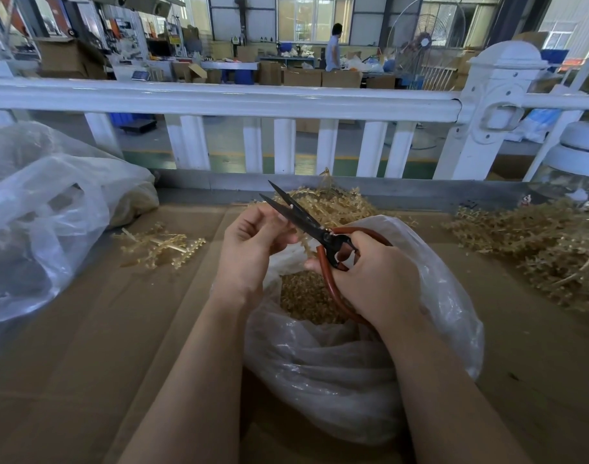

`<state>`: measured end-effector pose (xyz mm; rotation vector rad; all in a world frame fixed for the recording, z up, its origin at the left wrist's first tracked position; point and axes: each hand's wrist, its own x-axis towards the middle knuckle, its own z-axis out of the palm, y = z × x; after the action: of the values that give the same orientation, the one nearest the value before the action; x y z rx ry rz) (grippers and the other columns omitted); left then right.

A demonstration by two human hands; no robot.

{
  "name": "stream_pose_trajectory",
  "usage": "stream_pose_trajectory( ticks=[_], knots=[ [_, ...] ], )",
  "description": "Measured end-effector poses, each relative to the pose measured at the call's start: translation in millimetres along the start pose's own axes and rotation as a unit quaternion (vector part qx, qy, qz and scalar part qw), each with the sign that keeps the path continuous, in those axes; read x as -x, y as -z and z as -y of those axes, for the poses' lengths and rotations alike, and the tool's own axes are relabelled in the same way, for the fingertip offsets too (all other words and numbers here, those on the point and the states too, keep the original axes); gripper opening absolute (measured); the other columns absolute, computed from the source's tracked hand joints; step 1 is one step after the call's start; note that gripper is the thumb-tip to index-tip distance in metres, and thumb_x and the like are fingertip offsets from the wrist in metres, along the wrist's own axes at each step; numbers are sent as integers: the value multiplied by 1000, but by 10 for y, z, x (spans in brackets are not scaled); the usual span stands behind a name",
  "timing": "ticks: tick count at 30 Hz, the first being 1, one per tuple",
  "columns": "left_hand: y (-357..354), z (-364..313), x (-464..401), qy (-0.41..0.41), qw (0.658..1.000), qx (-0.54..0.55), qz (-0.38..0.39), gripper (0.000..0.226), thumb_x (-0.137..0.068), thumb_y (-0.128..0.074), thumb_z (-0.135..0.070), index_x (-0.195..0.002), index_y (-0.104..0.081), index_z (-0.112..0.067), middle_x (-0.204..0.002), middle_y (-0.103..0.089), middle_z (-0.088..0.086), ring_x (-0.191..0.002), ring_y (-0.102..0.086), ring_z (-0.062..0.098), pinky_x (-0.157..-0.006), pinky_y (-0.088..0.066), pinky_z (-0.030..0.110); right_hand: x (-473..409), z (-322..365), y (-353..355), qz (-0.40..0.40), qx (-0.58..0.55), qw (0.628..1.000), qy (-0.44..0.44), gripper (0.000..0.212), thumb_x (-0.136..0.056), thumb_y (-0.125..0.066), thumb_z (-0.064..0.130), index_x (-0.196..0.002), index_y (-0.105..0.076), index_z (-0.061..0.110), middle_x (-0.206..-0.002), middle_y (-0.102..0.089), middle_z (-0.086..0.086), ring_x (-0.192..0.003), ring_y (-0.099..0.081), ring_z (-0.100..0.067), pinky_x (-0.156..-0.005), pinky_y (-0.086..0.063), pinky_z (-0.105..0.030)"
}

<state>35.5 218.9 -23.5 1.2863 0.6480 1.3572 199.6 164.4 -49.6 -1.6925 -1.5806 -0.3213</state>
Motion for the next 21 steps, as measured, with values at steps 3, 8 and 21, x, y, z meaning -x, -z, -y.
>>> stream_pose_trajectory(
  ticks=[3,8,21],
  knots=[
    [-17,17,2,-8,1000,-21,1,13,-96,-58,-4,-90,-68,-9,-77,-67,5,-67,-60,12,-69,-50,26,6,11,5,-2,-7,1000,-6,77,-70,-32,96,-79,-62,26,-68,-58,19,-60,-54,-2,-56,-48,-18],
    [-18,20,-7,-12,1000,-24,12,16,-97,-56,-4,-90,-68,-12,-76,-67,1,-67,-59,11,-70,-50,25,4,22,13,-9,-20,1000,-4,78,-70,-28,98,-75,-60,27,-63,-54,20,-56,-50,1,-53,-42,-12],
    [-28,16,-7,22,999,4,28,10,-99,-52,-7,-99,-61,-5,-92,-65,9,-86,-58,22,-91,-49,46,7,34,0,-12,-41,999,5,72,-75,-40,92,-68,-60,23,-62,-60,14,-55,-54,-2,-52,-39,-9]
  ],
)
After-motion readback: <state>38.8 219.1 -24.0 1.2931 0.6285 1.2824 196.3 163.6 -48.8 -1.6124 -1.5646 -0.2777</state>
